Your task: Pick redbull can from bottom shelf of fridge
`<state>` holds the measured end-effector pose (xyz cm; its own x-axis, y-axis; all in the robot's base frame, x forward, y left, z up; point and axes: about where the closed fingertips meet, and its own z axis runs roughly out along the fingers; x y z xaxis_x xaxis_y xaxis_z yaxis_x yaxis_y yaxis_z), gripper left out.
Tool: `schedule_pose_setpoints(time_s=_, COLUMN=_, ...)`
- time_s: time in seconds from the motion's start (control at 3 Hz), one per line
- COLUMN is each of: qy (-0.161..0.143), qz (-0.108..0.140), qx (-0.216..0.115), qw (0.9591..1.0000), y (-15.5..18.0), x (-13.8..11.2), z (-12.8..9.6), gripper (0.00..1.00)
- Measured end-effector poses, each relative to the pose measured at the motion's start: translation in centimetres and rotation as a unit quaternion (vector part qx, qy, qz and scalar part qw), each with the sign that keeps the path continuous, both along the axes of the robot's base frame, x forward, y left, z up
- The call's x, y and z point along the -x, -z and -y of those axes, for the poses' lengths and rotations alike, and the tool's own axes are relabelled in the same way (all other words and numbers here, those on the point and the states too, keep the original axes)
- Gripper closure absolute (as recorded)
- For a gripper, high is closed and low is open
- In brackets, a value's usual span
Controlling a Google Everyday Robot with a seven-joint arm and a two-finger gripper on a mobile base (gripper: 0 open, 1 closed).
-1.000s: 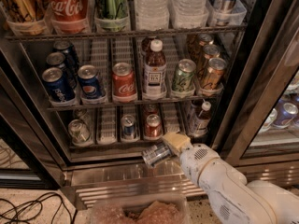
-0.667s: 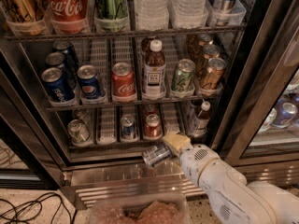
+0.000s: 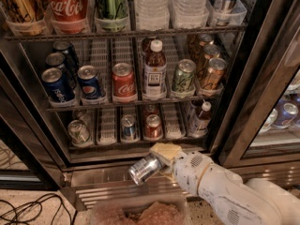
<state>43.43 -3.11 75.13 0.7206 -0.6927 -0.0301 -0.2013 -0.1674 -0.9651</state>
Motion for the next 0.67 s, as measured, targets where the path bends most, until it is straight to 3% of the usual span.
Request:
schedule_pose_setpoints(time_s=0.33, qy=-0.048, qz=-0.015, qx=-0.040, qw=0.9979, y=-1.7, x=1.8, z=-1.5, gripper=1.00)
schedule_pose_setpoints(time_s=0.67, qy=-0.073, qz=-0.035, qx=-0.030, qw=0.9962, y=-0.8, x=3.5, z=-1.5, gripper=1.00)
